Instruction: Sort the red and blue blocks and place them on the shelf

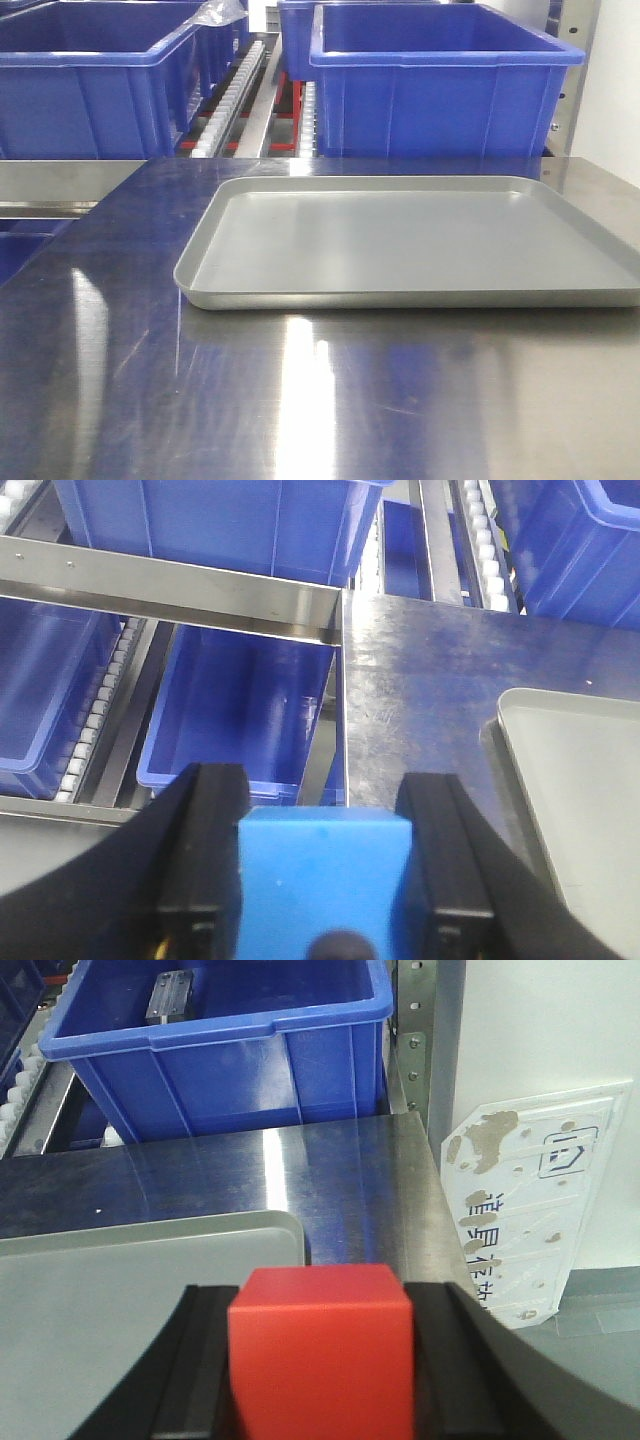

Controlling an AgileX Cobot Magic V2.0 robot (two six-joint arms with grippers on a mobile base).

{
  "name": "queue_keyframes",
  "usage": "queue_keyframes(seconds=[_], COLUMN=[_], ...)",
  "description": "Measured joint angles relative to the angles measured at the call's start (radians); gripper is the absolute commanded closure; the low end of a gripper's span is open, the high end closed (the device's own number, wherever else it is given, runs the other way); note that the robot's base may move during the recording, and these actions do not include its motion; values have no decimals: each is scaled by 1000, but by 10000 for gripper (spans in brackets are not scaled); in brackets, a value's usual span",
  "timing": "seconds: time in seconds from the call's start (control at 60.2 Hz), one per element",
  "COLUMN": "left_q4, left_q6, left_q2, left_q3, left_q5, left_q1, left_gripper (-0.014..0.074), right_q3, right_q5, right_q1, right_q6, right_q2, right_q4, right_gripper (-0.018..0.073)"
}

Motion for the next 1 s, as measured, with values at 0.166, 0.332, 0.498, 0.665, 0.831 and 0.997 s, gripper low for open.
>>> queue_keyframes(seconds=[0.166, 0.332, 0.498, 0.665, 0.831, 0.997], left_q4=[0, 0, 0, 0, 0, 0], left_q6=[0, 0, 0, 0, 0, 0], left_q2=[0, 0, 0, 0, 0, 0], left_q3=[0, 0, 0, 0, 0, 0], left_q5=[0, 0, 0, 0, 0, 0], left_q1=[0, 0, 0, 0, 0, 0], left_gripper=[470, 470, 470, 470, 470, 470], right_q3=[0, 0, 0, 0, 0, 0], right_q5=[0, 0, 0, 0, 0, 0], right_q1=[0, 0, 0, 0, 0, 0], right_q6=[0, 0, 0, 0, 0, 0], right_q2=[0, 0, 0, 0, 0, 0], right_q4=[0, 0, 0, 0, 0, 0], right_gripper=[497, 497, 497, 497, 497, 497])
